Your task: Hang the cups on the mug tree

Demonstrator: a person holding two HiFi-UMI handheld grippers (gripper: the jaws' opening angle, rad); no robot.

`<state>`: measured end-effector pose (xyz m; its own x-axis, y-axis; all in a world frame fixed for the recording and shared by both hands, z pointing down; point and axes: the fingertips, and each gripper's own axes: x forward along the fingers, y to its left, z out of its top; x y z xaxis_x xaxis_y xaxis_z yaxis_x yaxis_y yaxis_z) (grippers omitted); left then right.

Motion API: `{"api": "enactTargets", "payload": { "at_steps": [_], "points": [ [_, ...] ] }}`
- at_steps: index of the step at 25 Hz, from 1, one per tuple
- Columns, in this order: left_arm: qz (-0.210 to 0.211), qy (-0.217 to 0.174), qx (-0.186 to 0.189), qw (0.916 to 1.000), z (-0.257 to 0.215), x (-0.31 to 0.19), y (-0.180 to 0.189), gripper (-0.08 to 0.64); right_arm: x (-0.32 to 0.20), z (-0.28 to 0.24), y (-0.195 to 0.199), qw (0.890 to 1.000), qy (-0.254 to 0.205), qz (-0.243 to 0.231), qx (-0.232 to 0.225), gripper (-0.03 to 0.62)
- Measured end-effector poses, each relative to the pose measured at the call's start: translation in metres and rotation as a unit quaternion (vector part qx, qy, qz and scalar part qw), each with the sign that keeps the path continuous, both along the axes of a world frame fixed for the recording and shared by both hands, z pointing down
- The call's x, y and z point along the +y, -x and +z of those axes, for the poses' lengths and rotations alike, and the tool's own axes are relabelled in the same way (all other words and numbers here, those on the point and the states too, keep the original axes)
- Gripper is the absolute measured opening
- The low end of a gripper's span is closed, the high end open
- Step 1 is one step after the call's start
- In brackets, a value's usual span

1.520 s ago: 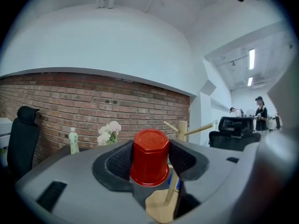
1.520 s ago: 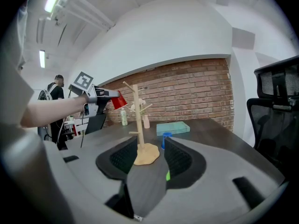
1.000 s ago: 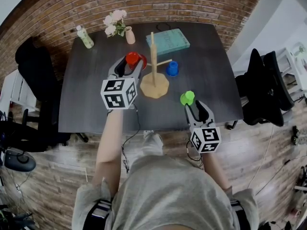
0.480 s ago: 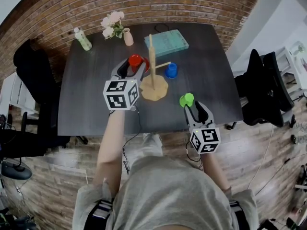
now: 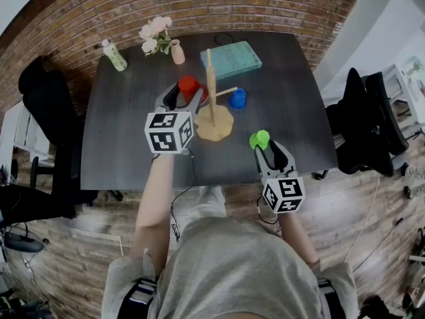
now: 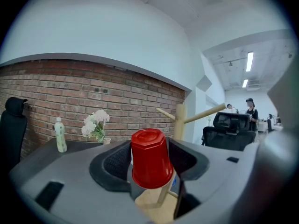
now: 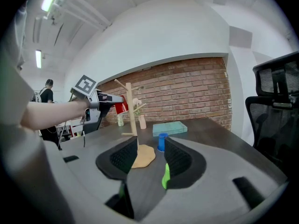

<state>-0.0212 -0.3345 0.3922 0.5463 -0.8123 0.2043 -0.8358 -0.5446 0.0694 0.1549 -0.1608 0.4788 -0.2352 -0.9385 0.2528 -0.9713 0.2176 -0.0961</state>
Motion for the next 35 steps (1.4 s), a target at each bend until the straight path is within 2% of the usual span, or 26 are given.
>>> {"api": "enactTargets", "payload": {
  "at_steps": [10,21,25,29,35],
  "points": [
    [-0.015,-0.001,0.01,0.9998,0.001,-0.001,0.016,0.264,-0.002,0.001,0.004,1.0,0.001,-0.003,0.001,0.181],
    [-0.021,-0.004,0.012,0.9997,0.001,0.008,0.025,0.268,-0.004,0.002,0.002,1.0,0.002,-0.001,0.006,0.181],
    [-0.02,-0.004,0.016,0.9996,0.004,0.017,0.028,0.267,-0.007,0.002,-0.001,1.0,0.001,-0.001,0.012,0.181],
    [-0.037,-0.007,0.028,0.9989,0.011,0.029,0.039,0.267,-0.011,0.007,-0.004,1.0,0.001,-0.002,0.024,0.183],
    [-0.052,-0.015,0.026,0.9982,0.035,0.052,0.046,0.267,-0.017,0.021,-0.014,0.999,0.011,0.002,0.044,0.183]
  ]
}}
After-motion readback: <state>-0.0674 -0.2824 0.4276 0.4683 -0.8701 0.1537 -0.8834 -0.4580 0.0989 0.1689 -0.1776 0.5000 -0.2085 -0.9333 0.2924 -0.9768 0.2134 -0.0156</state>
